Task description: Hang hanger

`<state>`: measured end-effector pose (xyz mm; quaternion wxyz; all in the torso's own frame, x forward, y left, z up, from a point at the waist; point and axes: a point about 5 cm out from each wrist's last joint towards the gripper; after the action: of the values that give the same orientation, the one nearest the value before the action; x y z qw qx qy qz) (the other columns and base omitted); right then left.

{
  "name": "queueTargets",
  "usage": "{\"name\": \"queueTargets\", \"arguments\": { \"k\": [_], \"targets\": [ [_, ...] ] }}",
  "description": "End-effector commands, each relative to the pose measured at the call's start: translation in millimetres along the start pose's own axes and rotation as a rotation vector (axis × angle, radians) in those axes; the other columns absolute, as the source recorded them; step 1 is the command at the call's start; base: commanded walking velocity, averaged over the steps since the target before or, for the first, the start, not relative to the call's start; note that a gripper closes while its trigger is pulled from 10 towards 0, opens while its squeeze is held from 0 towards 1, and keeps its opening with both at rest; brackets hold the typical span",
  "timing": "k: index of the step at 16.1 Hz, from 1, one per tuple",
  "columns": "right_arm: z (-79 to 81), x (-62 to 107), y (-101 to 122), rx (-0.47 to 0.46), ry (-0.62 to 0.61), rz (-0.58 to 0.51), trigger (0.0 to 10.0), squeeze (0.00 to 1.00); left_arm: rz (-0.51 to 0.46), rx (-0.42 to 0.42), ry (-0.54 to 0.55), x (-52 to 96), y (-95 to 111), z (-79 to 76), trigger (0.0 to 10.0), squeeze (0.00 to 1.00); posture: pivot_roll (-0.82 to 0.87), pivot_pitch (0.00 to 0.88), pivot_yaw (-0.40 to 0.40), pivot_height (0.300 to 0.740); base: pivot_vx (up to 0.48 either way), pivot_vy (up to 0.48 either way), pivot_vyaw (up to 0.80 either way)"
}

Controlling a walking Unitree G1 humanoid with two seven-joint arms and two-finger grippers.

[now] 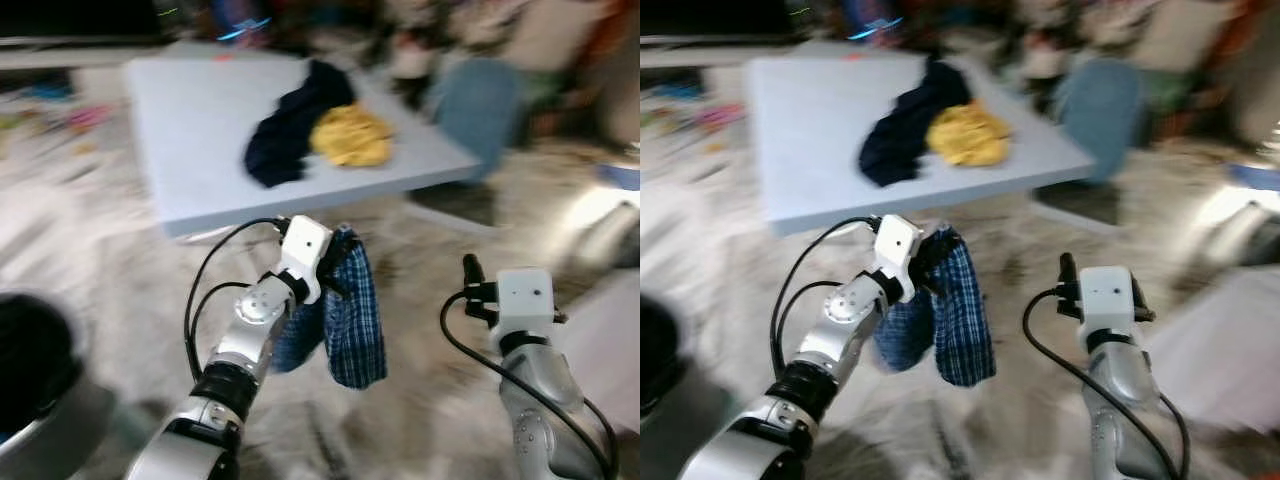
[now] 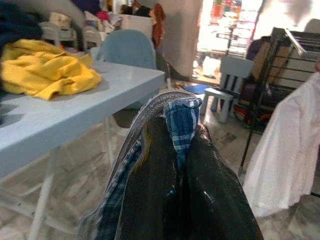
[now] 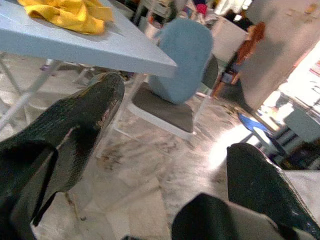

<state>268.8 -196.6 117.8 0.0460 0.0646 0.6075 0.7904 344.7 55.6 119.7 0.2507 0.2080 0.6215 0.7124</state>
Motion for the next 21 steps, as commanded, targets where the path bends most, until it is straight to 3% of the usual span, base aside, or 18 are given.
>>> {"name": "queueTargets", "arguments": {
  "k": [1, 3, 6, 7, 9, 11, 15, 21],
  "targets": [
    [-2.5, -0.5, 4.3, 0.009, -0.005, -0.015, 10.0, 0.0, -0.012, -0.02, 0.012, -4.5, 7.3, 2.6, 10.0, 0.0, 0.06, 0.0, -0.122, 0.74, 0.0, 0.0, -0.8],
    [-5.1, -0.7, 6.1, 0.017, -0.014, -0.021, 10.0, 0.0, 0.04, -0.037, 0.069, 0.9, -2.5, 10.4, 10.0, 0.0, 0.06, 0.0, -0.121, 0.74, 0.0, 0.0, -0.8],
    [-15.4, 3.1, 15.1, 0.071, -0.069, -0.067, 10.0, 0.0, 0.09, 0.01, 0.118, 13.4, -14.7, 25.9, 10.0, 0.0, 0.06, 0.0, -0.118, 0.74, 0.0, 0.0, -0.8],
    [-23.5, 7.9, 21.0, 0.079, -0.108, -0.092, 10.0, 0.0, 0.108, 0.052, 0.118, 22.0, -20.8, 34.1, 10.0, 0.0, 0.06, 0.0, -0.113, 0.74, 0.0, 0.0, -0.8],
    [-36.9, 14.5, 18.0, 0.07, -0.161, -0.086, 10.0, 0.0, 0.123, 0.055, 0.14, 26.0, -24.3, 39.5, 10.0, 0.0, 0.07, 0.0, -0.097, 0.74, 0.0, 0.0, -0.8],
    [-41.4, 16.8, 13.3, 0.064, -0.185, -0.083, 10.0, 0.0, 0.126, 0.057, 0.142, 23.6, -22.8, 40.8, 10.0, 0.0, 0.07, 0.0, -0.073, 0.74, 0.0, 0.0, -0.76],
    [-43.5, 20.2, 6.0, 0.036, -0.236, -0.091, 10.0, 0.0, 0.146, 0.062, 0.098, 12.3, -16.3, 39.1, 10.0, 0.0, 0.07, 0.0, -0.02, 0.74, 0.0, 0.0, 0.0],
    [-47.2, 22.9, 3.0, 0.042, -0.243, -0.085, 10.0, 0.0, 0.161, 0.114, 0.138, 9.4, -14.5, 47.3, 10.0, 0.0, 0.06, 0.0, -0.027, 0.74, 0.0, 0.461, -0.57]
  ]
}}
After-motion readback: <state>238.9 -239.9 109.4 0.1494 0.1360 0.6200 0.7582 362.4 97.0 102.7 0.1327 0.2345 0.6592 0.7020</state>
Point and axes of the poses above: a point about 5 cm out from each wrist's last joint towards the gripper, its own x axis pointing back from the gripper into the wrist, its own y axis along the axis of the wrist's last joint, z = x × y, and after that the axes turned 5 degrees about -x, right-handed
